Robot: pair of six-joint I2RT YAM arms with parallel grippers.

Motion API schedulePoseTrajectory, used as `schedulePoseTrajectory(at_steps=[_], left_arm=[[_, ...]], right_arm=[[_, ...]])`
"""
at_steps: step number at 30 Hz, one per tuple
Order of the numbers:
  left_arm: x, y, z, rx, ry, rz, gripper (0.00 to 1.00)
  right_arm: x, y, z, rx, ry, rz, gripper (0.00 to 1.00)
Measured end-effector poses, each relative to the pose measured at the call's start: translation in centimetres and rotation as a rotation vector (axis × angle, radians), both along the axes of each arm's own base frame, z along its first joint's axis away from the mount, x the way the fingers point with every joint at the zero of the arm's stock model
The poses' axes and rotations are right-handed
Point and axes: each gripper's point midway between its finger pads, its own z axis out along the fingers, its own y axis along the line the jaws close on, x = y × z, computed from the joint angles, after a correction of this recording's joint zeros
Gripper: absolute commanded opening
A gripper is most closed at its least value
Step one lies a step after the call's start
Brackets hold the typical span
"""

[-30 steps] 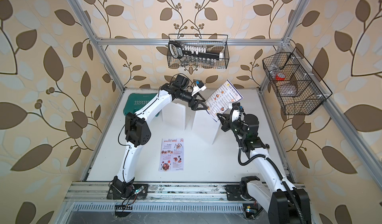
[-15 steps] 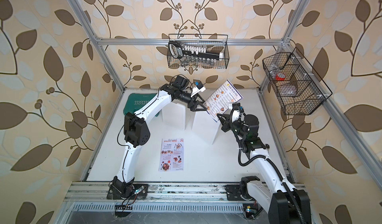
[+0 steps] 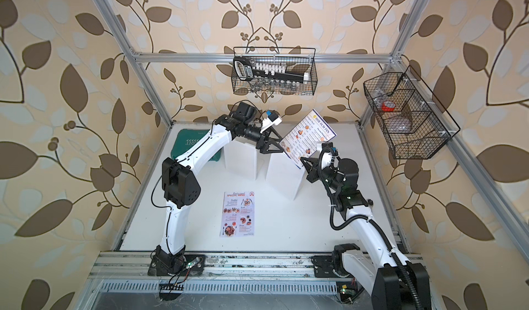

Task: Insert the menus into the narrow rack
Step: Insert the menu into the narrow rack.

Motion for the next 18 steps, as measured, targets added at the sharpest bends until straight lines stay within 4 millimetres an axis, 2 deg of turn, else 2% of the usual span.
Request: schedulePoseTrajectory(at_steps=[18], left_arm=[[-0.84, -0.69, -0.12, 0.005, 0.008, -0.020, 0.89]], right_arm=[[-0.27, 0.29, -0.15, 0.003, 0.009, 0.022, 0.00]])
